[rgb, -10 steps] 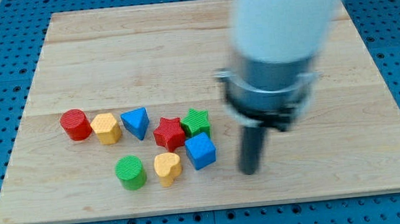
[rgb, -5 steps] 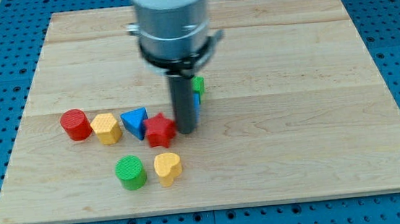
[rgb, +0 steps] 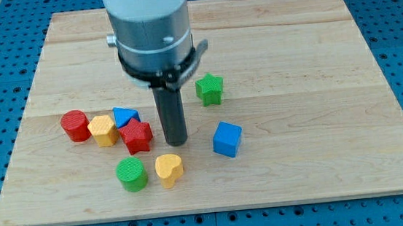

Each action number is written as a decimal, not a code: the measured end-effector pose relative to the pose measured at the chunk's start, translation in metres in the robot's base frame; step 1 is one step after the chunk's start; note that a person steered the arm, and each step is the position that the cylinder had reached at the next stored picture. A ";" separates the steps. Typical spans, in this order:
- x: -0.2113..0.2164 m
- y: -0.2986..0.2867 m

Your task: Place the blue cube horizontally right to the yellow heart

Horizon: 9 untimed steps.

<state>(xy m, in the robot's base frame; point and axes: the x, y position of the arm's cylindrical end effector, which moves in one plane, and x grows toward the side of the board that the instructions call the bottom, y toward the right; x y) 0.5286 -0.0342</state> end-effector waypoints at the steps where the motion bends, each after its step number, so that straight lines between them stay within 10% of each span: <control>1: 0.025 0.073; 3: -0.017 0.031; 9: -0.022 0.262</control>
<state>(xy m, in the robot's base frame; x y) 0.5070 0.2279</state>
